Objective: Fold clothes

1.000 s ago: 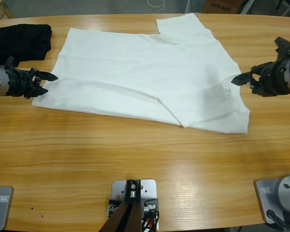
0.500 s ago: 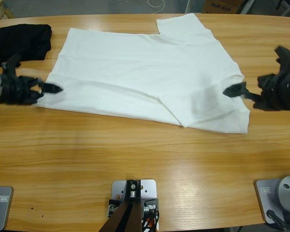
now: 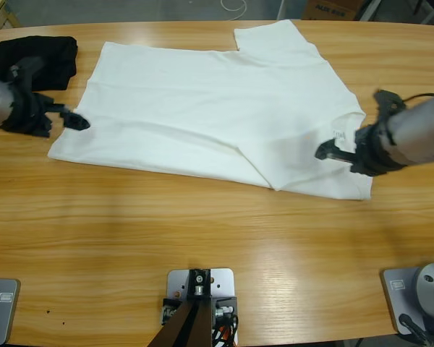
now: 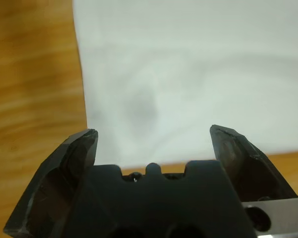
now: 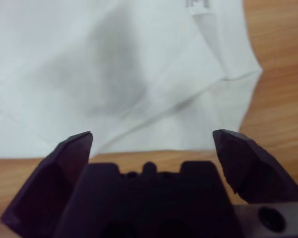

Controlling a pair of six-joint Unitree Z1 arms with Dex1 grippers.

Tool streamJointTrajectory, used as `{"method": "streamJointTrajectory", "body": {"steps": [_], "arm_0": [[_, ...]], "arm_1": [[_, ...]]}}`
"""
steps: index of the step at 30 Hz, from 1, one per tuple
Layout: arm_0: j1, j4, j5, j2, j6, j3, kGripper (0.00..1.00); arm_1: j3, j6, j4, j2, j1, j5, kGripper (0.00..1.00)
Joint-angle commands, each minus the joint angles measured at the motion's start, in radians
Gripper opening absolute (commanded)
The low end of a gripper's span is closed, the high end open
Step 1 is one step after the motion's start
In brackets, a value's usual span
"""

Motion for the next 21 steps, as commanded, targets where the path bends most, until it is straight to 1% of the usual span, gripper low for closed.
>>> {"method": "streamJointTrajectory", "body": {"steps": [1, 10, 17, 21], "arm_0": [[0.042, -0.005, 0.009, 0.202, -0.066, -0.049, 0.876], [0.075, -0.005, -0.006, 0.257, -0.084, -0.048, 0.876], [0.071, 0.002, -0.022, 0.284, -0.087, -0.023, 0.881], [0.062, 0.065, -0.018, 0.258, -0.087, 0.006, 0.880]], "arm_1": [[-0.025, -0.012, -0.054, 0.130, 0.003, 0.029, 0.991], [-0.007, -0.033, -0.130, 0.218, 0.000, 0.035, 0.987], [0.028, -0.026, -0.155, 0.212, 0.000, 0.039, 0.982], [0.041, 0.006, -0.160, 0.199, 0.004, 0.060, 0.982]]}}
